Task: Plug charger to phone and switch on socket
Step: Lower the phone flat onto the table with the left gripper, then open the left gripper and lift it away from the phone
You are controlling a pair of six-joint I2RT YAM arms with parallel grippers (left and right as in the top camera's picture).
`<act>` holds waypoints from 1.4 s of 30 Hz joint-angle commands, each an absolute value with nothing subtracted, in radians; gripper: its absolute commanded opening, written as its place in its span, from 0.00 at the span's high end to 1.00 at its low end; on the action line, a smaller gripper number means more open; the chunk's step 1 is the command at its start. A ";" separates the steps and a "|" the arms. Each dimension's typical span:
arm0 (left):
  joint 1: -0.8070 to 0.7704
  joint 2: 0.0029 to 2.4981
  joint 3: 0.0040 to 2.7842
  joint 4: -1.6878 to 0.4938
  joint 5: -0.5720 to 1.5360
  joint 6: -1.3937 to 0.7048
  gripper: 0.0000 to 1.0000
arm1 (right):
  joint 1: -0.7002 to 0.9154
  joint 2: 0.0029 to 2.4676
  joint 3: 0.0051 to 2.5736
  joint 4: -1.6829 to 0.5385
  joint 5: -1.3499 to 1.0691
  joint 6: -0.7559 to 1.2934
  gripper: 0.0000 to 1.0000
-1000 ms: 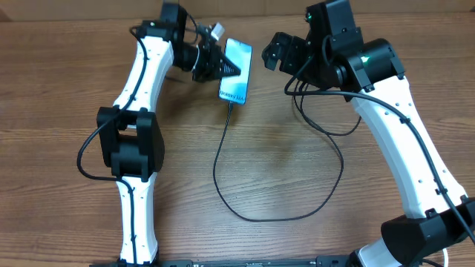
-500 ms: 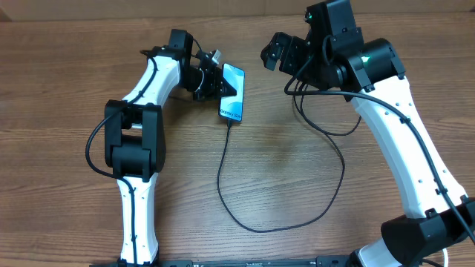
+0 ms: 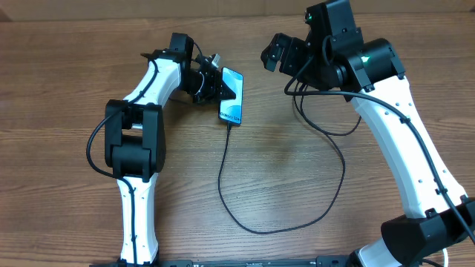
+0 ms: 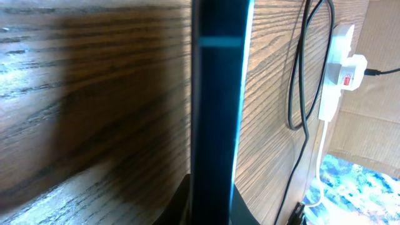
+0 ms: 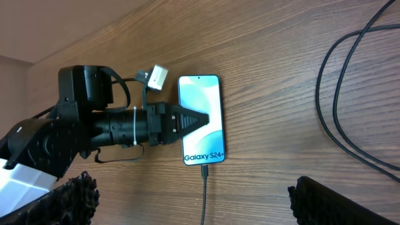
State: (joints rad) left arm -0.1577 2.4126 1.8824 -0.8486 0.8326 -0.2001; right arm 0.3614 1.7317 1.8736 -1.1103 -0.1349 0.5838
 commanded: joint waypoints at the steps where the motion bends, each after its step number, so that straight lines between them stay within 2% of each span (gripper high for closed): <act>1: -0.164 2.400 1.880 -0.855 0.827 -0.207 0.94 | 0.360 1.730 1.898 -1.110 -0.144 0.587 0.01; 5: -0.164 2.400 1.880 -0.880 0.755 -0.207 0.94 | 0.360 1.730 1.898 -1.111 -0.144 0.587 0.00; 18: -0.164 2.400 1.880 -0.889 0.732 -0.206 0.76 | 0.360 1.730 1.898 -1.110 -0.143 0.576 0.00; 27: -0.162 2.400 1.880 -0.921 0.543 -0.206 0.71 | 0.358 1.730 1.898 -1.154 -0.123 0.576 0.00; 29: -0.161 2.400 1.880 -0.936 0.508 -0.206 0.57 | 0.358 1.730 1.898 -1.167 -0.113 0.576 0.00; 31: -0.161 2.400 1.880 -0.945 0.485 -0.206 0.49 | 0.358 1.730 1.898 -1.173 -0.105 0.576 0.00; 33: -0.161 2.400 1.880 -0.949 0.478 -0.206 0.33 | 0.358 1.730 1.898 -1.174 -0.106 0.576 0.00; 42: -0.150 2.399 1.895 -0.979 0.352 -0.206 0.08 | 0.344 1.730 1.898 -1.196 -0.106 0.577 0.00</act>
